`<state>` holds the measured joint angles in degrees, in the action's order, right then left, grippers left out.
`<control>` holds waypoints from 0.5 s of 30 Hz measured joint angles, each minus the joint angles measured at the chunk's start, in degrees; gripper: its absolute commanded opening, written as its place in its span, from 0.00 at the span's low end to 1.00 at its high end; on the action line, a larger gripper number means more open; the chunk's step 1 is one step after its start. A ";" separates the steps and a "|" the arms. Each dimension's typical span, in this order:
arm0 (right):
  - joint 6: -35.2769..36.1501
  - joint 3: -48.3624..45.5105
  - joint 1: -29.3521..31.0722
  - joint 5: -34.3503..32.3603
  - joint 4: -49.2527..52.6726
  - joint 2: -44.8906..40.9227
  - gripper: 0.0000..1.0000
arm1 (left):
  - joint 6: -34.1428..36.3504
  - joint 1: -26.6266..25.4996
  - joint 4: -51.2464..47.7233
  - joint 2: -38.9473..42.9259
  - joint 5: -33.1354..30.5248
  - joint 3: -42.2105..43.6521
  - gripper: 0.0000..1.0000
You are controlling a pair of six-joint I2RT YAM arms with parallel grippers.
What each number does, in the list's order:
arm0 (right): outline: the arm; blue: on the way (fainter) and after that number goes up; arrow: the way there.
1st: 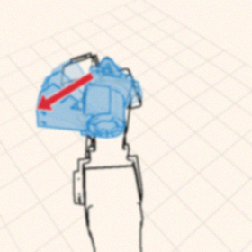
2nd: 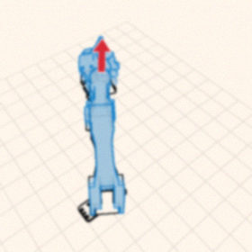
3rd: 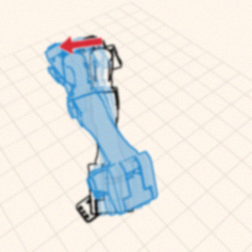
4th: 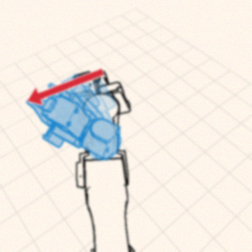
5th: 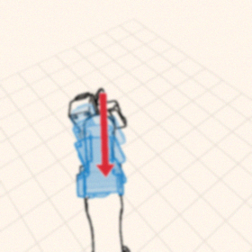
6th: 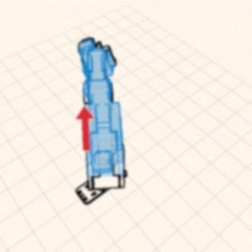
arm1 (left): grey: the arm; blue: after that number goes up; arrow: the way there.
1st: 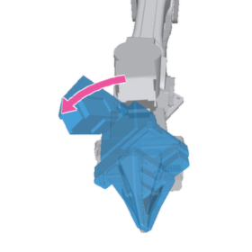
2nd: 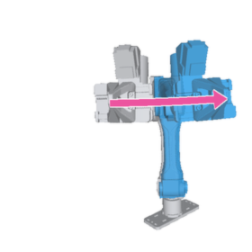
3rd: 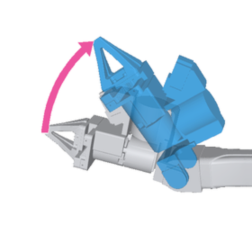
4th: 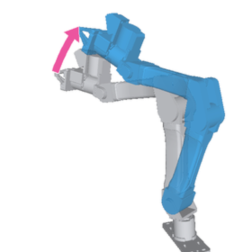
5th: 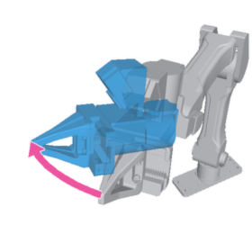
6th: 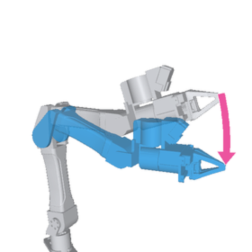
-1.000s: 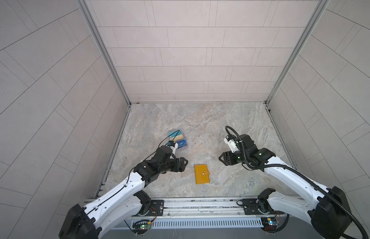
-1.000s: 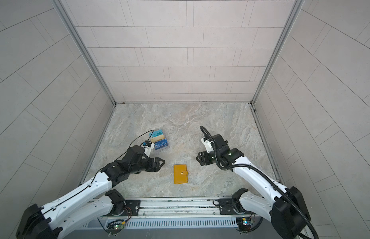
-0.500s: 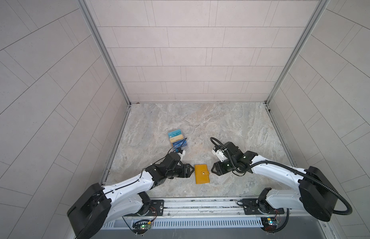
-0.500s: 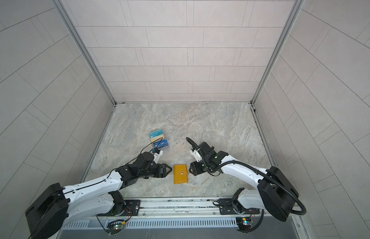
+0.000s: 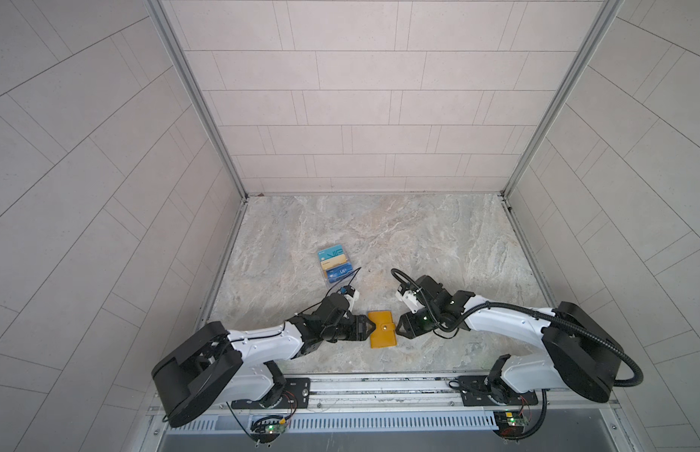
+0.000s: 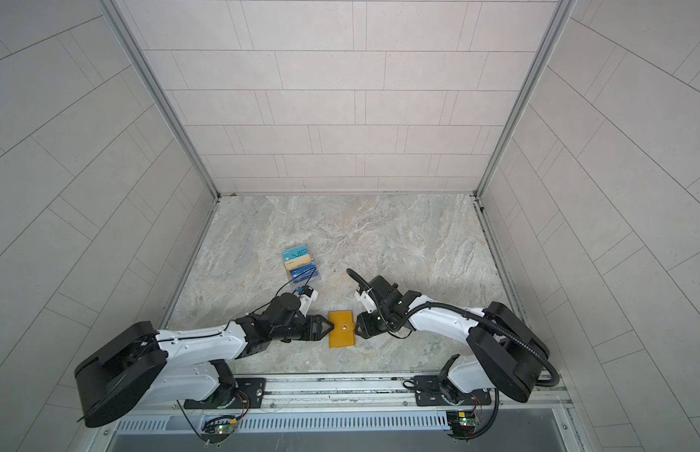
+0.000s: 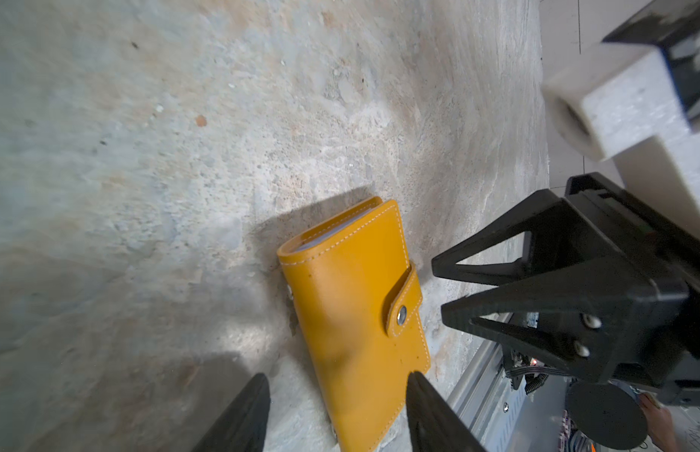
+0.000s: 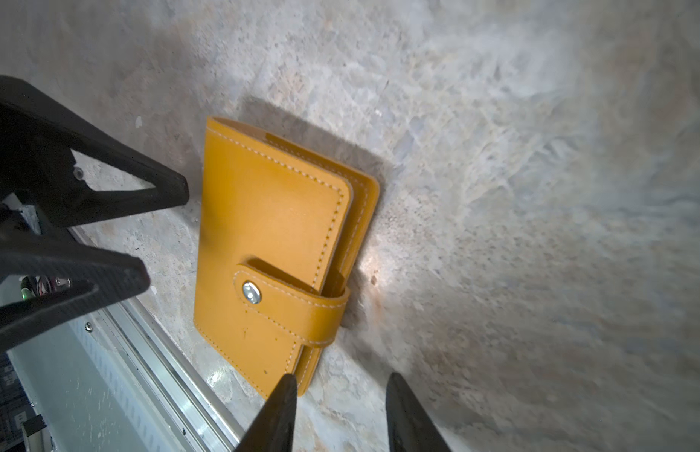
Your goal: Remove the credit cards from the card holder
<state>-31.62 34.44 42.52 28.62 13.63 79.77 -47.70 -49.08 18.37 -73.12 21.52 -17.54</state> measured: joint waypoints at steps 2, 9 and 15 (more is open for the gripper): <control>-0.42 0.00 0.24 0.33 -0.74 0.68 0.38 | -0.57 -0.61 2.16 -1.99 0.59 0.04 0.58; -1.81 -0.17 0.70 0.87 -3.63 1.95 0.33 | -4.02 -2.08 13.38 -8.02 2.82 1.42 0.52; -3.39 -0.72 0.70 1.64 -6.69 3.63 0.28 | -6.71 -2.08 18.71 -9.90 3.65 2.56 0.50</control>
<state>-35.00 33.71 43.22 30.26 6.94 83.40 -54.41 -51.16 37.08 -83.02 25.17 -14.98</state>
